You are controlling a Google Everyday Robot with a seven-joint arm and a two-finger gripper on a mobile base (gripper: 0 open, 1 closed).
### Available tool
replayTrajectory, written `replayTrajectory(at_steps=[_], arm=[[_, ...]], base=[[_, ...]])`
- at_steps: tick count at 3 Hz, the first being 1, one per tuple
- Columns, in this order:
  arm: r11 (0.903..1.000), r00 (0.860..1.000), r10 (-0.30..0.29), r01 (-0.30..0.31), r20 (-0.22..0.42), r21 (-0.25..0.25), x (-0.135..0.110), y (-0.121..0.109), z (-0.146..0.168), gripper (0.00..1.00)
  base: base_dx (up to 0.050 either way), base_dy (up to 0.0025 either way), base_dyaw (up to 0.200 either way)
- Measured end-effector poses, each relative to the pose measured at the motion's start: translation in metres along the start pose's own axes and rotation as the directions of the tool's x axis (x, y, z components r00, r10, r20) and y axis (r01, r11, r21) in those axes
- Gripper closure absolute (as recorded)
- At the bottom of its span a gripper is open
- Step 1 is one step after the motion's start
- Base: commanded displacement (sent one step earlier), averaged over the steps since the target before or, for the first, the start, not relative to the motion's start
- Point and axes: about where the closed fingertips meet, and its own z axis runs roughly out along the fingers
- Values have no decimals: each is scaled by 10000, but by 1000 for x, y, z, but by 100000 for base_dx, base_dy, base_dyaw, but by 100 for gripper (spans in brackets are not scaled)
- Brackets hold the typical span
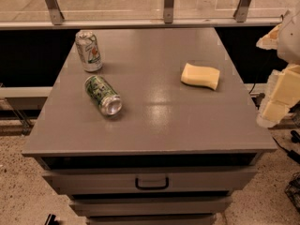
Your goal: Place green can upright
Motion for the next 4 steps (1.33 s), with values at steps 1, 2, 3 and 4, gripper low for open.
replayTrajectory(at_steps=[1,2,3,4], arm=[[10000,10000,0,0,0,0,0,0,0,0],[10000,10000,0,0,1,2,0,0,0,0],[10000,10000,-5,5,5,2,0,0,0,0],[9999,9998,-148,148,133,2,-5,-1,-4,0]], base=[[7,-9,10007],[2225,50,4610],[0,0,0],[0,0,0]])
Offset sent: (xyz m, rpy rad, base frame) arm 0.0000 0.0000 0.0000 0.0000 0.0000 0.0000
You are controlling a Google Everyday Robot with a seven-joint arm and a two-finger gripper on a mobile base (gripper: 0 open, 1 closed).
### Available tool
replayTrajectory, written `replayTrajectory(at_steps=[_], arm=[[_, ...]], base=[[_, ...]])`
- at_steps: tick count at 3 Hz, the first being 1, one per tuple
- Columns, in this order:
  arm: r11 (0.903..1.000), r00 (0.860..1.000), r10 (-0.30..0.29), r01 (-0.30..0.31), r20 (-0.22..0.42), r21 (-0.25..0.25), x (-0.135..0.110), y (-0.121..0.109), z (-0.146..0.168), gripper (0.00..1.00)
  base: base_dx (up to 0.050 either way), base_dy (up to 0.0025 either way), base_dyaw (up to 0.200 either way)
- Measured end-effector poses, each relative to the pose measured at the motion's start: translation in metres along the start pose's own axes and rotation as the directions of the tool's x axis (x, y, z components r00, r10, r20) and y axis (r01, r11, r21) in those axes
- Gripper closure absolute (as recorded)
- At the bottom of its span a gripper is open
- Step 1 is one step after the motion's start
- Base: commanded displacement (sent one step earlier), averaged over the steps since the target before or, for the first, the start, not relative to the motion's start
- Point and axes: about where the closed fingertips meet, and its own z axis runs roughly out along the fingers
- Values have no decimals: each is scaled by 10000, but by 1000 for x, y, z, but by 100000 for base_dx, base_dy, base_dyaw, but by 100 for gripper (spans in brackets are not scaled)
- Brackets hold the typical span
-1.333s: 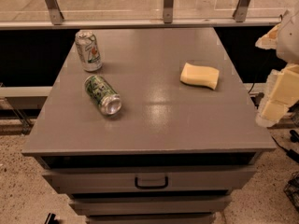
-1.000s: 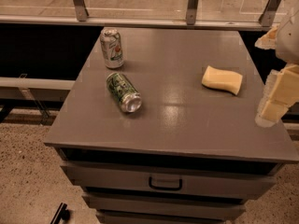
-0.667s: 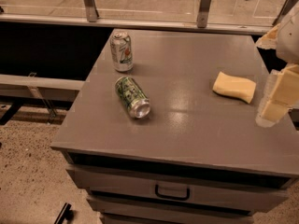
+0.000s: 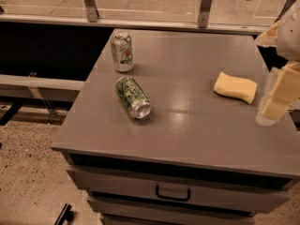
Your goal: Place green can upright
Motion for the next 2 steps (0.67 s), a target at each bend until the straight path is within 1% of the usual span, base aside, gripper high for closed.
replayTrajectory(at_steps=[1,2], arm=[[9974,9977,-652,646,-200,-327,-39,-2,4,0],[9893,9921,-1206,1173,-343,-867,-103,-10,27,0]], base=[[0,0,0],[0,0,0]])
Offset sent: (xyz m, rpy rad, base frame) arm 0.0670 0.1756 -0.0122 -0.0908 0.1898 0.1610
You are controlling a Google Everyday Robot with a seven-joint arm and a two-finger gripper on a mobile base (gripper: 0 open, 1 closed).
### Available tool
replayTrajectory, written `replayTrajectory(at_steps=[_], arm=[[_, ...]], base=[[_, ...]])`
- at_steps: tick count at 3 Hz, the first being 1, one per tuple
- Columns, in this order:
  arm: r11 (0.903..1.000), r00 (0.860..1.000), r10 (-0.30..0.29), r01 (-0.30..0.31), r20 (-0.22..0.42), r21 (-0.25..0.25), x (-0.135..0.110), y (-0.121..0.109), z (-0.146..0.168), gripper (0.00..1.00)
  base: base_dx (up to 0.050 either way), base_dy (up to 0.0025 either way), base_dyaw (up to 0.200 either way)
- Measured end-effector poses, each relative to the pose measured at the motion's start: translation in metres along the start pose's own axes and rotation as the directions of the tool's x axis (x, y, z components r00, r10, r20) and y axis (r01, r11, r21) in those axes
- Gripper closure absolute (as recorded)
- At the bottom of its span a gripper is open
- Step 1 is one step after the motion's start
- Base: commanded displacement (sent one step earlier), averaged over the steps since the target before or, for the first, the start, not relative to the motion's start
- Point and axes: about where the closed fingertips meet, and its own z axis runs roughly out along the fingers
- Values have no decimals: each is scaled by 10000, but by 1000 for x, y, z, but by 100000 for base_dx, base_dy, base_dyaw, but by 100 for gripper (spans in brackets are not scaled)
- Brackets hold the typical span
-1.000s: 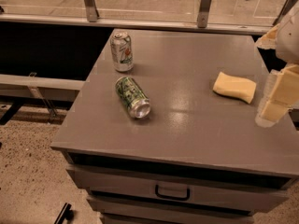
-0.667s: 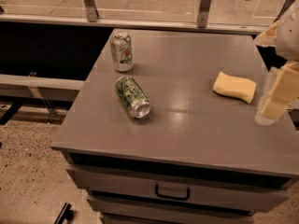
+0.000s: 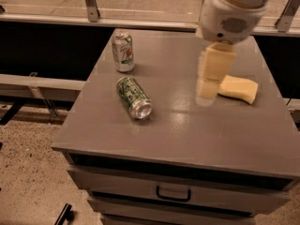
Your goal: Place green can upright
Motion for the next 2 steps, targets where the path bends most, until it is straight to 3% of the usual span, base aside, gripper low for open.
replayTrajectory(at_steps=[1,2], arm=[[9982,9988,-479,483,127,-368,-62,-11,22,0],[9951,9947,-788,824,654,-541,-96,-13,33,0]], base=[[0,0,0],[0,0,0]])
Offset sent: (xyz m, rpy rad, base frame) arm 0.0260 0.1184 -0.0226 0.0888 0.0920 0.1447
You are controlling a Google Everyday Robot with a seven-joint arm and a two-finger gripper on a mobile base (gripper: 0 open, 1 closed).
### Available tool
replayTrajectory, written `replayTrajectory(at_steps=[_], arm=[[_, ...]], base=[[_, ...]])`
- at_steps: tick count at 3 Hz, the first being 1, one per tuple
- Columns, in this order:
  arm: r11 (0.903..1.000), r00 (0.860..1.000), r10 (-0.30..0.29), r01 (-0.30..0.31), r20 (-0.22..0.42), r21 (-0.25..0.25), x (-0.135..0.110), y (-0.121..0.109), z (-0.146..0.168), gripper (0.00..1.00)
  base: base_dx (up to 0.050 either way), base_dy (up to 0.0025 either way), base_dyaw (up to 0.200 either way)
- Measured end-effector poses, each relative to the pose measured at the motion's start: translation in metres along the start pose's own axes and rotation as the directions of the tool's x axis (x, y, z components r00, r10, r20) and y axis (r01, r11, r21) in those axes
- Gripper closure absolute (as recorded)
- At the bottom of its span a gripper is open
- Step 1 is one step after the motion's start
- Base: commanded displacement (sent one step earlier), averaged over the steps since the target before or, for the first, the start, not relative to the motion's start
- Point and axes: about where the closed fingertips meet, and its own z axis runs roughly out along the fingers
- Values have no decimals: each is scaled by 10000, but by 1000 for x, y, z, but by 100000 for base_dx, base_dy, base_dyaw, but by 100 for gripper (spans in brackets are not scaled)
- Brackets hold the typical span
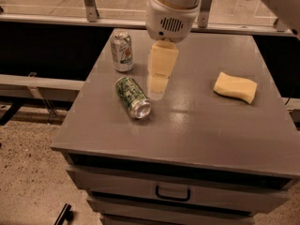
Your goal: Place green can upright
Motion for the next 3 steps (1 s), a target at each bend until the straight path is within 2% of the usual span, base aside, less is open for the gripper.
replayTrajectory(at_steps=[1,2,3], arm=[[9999,9999,-12,11,109,112,-4,-3,1,0],[9979,9980,629,-629,-17,-139,-5,-10,12,0],[9744,9768,2140,-2139,-63,-697,-12,-23,45,0]], base=[[0,0,0],[0,0,0],[0,0,0]])
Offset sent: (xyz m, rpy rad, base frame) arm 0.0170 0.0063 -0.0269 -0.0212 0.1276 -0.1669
